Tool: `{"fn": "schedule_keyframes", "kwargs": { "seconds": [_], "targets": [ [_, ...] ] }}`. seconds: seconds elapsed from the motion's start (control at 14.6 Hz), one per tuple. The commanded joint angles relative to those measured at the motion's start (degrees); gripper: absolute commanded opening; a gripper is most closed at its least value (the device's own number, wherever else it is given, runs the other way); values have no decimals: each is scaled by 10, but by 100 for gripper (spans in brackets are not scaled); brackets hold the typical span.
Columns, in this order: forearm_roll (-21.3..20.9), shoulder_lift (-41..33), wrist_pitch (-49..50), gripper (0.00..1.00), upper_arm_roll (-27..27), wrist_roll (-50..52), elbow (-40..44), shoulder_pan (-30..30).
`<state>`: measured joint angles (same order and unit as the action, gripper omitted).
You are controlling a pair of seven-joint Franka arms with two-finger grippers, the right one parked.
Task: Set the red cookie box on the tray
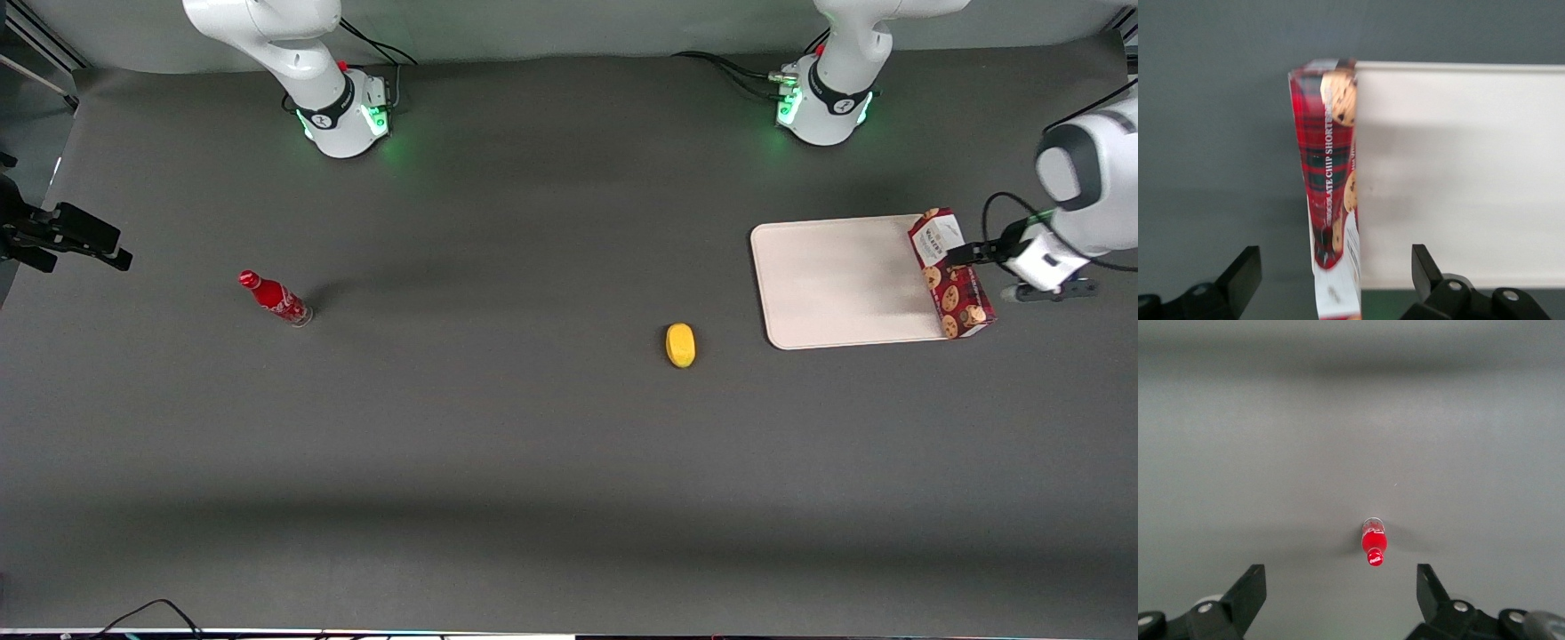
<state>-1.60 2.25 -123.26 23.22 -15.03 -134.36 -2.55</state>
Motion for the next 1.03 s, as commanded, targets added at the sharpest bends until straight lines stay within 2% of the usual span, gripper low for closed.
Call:
{"fn": "schedule_keyframes", "kwargs": {
  "seconds": [0.0,0.21,0.34,0.62,0.96],
  "targets": [
    [-3,-52,156,100,-27,4,121,-4],
    [-3,-47,290,100,-61,4,273,-5],
    [-2,-46,352,100,-98,12,337,-5],
    [0,-53,408,100,-178,68,377,-5],
    [2,-40,434,100,-196,62,429,-6]
  ]
}}
